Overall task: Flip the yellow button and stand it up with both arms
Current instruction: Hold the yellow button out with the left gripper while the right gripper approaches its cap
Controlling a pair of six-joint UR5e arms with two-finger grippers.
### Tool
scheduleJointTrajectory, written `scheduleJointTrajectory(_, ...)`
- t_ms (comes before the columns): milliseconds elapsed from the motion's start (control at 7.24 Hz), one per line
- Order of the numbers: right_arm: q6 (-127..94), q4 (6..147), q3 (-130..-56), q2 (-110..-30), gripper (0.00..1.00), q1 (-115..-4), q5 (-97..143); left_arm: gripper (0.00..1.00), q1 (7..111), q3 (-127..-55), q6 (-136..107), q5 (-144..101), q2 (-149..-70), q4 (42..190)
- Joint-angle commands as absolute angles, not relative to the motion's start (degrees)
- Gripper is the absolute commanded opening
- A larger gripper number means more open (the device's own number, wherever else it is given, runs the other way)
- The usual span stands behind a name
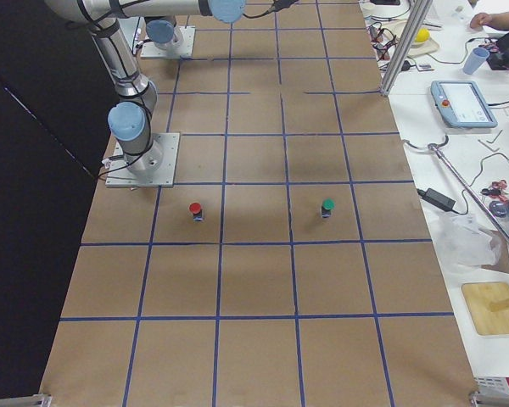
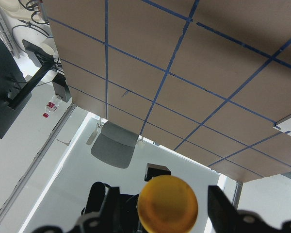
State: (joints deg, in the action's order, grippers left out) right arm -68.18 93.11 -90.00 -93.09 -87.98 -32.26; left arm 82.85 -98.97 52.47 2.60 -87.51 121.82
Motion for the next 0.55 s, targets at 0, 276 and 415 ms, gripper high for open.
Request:
scheduleJointTrajectory(0,-68.0,93.1,-90.0,-93.1,0.27,-88.0,-32.3,0.14,82.9,-99.0,52.6,2.5,-87.5,121.8)
scheduleJointTrajectory(276,-68.0,93.0,-90.0,-93.1,0.22,-88.0,-32.3,0.38,82.9,-99.0,52.4,3.2,-87.5,122.0)
scheduleJointTrajectory(415,-68.0,93.0,-90.0,-93.0,0.22,-88.0,-32.3,0.98,83.1,-98.9,52.5,3.3,-87.6,121.8)
